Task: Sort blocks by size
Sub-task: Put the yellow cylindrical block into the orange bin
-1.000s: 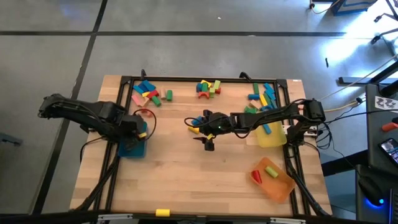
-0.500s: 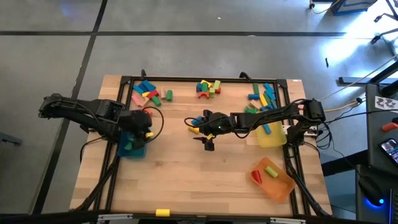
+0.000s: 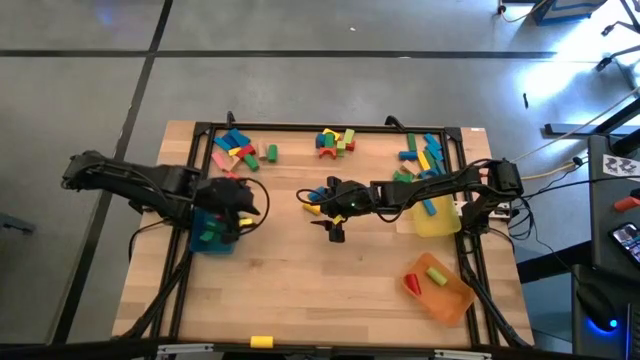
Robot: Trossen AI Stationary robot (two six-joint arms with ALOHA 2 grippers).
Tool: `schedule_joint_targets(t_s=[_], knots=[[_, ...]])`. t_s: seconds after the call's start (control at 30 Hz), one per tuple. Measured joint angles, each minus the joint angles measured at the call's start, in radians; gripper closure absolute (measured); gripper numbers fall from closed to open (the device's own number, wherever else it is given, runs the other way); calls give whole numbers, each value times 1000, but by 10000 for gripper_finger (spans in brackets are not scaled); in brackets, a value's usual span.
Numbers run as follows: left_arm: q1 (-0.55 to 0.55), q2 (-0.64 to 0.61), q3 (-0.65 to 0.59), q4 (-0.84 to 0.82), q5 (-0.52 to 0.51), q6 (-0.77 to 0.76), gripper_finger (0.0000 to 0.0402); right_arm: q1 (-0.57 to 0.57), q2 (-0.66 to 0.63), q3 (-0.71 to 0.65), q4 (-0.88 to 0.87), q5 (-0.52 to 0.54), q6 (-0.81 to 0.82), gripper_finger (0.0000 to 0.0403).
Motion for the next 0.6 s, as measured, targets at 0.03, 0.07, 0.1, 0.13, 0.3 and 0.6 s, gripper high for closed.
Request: schedule_joint_targets(t_s=[0.03, 0.07, 0.1, 0.13, 0.3, 0.6], knots=[[0, 0, -9, 15, -1, 7, 240, 0, 0, 0, -1, 1, 0, 150], [0, 0, -19, 33, -5, 9, 240, 0, 0, 0, -4, 7, 0, 150], [0, 0, -29, 54, -11, 8, 240, 0, 0, 0, -6, 17, 0, 150], [0, 0, -40, 71, -19, 7, 240, 0, 4, 0, -6, 28, 0, 150], [0, 0, -99, 146, -68, 8, 240, 0, 43, 0, -24, 103, 26, 150], [1, 0, -156, 181, -123, 10, 240, -1, 161, 0, -26, 297, 122, 150]])
